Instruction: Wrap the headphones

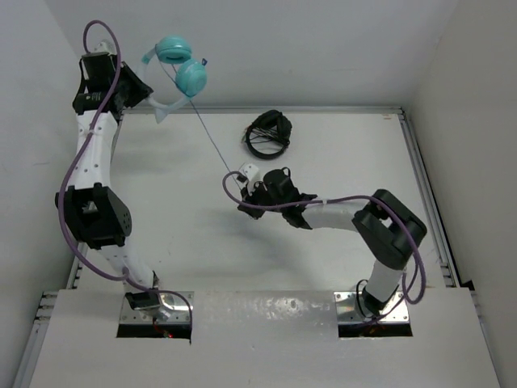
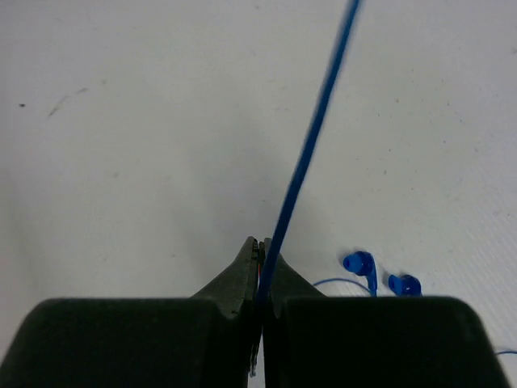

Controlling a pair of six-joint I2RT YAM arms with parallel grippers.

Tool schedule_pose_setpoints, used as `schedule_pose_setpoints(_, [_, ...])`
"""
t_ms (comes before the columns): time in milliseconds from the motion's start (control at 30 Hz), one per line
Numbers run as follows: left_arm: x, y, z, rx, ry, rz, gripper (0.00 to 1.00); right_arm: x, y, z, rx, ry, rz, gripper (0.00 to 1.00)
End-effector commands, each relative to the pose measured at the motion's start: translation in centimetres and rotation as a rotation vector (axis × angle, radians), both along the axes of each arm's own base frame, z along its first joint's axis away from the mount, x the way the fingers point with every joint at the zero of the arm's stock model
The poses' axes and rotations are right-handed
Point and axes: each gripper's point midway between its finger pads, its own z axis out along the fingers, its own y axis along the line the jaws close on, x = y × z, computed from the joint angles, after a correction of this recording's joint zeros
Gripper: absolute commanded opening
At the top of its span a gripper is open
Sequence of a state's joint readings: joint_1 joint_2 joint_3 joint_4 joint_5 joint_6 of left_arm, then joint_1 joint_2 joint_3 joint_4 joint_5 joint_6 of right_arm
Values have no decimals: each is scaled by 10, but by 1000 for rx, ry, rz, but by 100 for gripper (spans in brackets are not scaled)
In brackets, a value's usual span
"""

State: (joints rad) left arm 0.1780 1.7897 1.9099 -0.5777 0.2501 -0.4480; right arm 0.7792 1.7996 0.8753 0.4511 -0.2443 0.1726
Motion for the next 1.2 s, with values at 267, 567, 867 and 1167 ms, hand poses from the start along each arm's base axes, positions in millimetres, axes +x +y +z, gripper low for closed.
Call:
schedule_pose_setpoints(267, [23, 33, -24, 405, -68, 184, 0, -35, 3, 73, -7, -172, 160, 0])
schedule_pose_setpoints(567, [-3, -41, -90, 855, -48, -56, 0, -8, -27, 181, -5, -476, 20, 0])
schedule_pose_setpoints(867, [-66, -164, -124, 1105, -26, -620, 0, 102, -121, 289, 58, -645, -542, 0])
schedule_pose_setpoints(1167, [-86, -212, -131, 923, 17, -747, 0, 118, -172, 301, 75, -651, -678, 0])
